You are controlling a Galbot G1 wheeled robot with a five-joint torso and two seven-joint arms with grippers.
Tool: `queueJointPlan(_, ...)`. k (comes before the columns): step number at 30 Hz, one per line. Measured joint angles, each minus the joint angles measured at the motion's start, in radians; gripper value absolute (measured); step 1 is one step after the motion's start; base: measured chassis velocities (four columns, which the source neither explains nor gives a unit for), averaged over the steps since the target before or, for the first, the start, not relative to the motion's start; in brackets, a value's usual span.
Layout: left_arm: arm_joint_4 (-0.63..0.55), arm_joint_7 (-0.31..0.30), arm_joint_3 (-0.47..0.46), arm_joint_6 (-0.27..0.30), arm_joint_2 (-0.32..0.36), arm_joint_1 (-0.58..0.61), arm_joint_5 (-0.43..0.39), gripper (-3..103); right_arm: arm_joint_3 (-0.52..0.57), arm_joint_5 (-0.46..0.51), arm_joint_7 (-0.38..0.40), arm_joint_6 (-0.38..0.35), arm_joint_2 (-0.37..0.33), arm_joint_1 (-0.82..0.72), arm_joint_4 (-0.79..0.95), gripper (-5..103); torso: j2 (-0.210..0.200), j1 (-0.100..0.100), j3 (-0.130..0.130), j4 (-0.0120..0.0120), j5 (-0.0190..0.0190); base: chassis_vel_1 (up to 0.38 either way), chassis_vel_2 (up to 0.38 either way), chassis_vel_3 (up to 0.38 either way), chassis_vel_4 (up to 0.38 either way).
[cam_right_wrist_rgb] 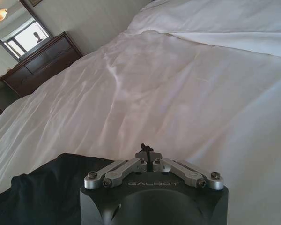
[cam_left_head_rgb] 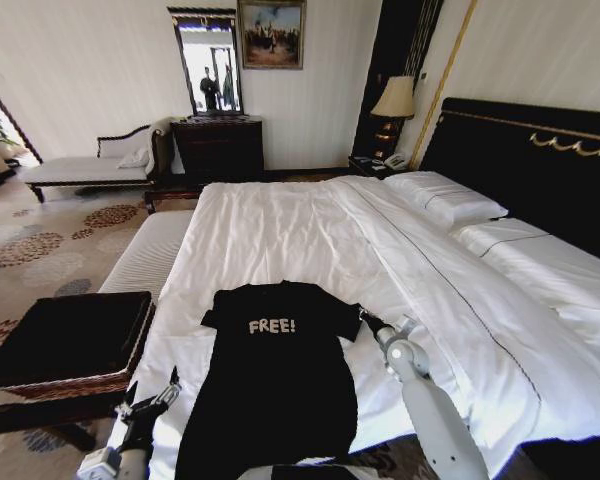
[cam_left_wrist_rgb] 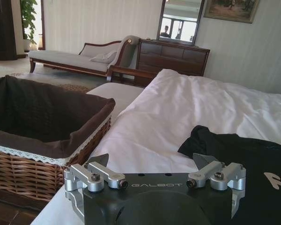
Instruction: Fold the clothes on the bed and place them into the basket.
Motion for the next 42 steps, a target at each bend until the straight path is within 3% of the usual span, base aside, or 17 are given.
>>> queueJointPlan(14,0.013,-0.005,0.009,0.015,0.006,-0.015,-0.014,100,0.0,-0.018,0.001,0.016,-0.009,0.003,-0.021,-2,0.0,0.0,0.0,0.0001,0.0,0.0,0.0,0.0,0.0)
queueJointPlan(18,0.026,-0.006,0.016,0.019,0.009,-0.025,-0.023,100,-0.003,-0.032,0.0,0.017,-0.012,-0.002,-0.02,8,0.0,0.0,0.0,0.0,0.0,0.0,0.0,0.0,0.0)
queueJointPlan(21,0.047,-0.011,0.033,0.039,0.016,-0.06,-0.048,100,-0.004,-0.043,-0.001,0.023,-0.014,-0.013,-0.014,24,0.0,0.0,0.0,0.0,0.0,0.0,0.0,0.0,0.0)
queueJointPlan(22,0.047,-0.011,0.033,0.039,0.016,-0.06,-0.048,100,-0.004,-0.043,-0.001,0.023,-0.014,-0.013,-0.014,24,0.0,0.0,0.0,0.0,0.0,0.0,0.0,0.0,0.0)
queueJointPlan(27,0.074,-0.038,0.044,0.094,0.033,-0.14,-0.158,100,0.0,-0.047,-0.001,0.026,-0.024,-0.032,0.003,40,0.0,0.0,0.0,0.0002,-0.0001,0.0,0.0,0.0,0.0)
queueJointPlan(29,0.097,-0.057,0.049,0.127,0.049,-0.21,-0.223,100,0.005,-0.047,-0.001,0.026,-0.031,-0.044,0.014,51,0.0,0.0,0.0,0.0002,0.0,0.0,0.0,0.0,0.0)
queueJointPlan(30,0.113,-0.063,0.054,0.138,0.058,-0.25,-0.241,100,0.006,-0.047,-0.001,0.026,-0.032,-0.049,0.018,51,0.0,0.0,0.0,-0.0002,-0.0002,0.0,0.0,0.0,0.0)
queueJointPlan(31,0.131,-0.073,0.063,0.148,0.071,-0.299,-0.255,99,0.008,-0.048,-0.001,0.026,-0.035,-0.055,0.023,61,0.0,0.0,0.0,-0.0003,-0.0003,0.0,0.0,0.0,0.0)
queueJointPlan(33,0.145,-0.081,0.072,0.157,0.082,-0.341,-0.266,99,0.009,-0.05,-0.001,0.026,-0.037,-0.061,0.026,61,0.0,0.0,0.0,-0.0003,-0.0002,0.0,0.0,0.0,0.0)
queueJointPlan(36,0.191,-0.1,0.112,0.183,0.114,-0.453,-0.297,94,0.011,-0.056,0.001,0.024,-0.04,-0.074,0.04,78,0.0,0.0,0.0,-0.0003,0.0001,0.0,0.0,0.0,0.0)
queueJointPlan(42,0.288,-0.103,0.158,0.188,0.135,-0.544,-0.298,81,0.02,-0.054,0.011,0.018,-0.044,-0.081,0.059,94,0.0,0.0,0.0,0.0001,0.0,0.0,0.0,0.0,0.0)
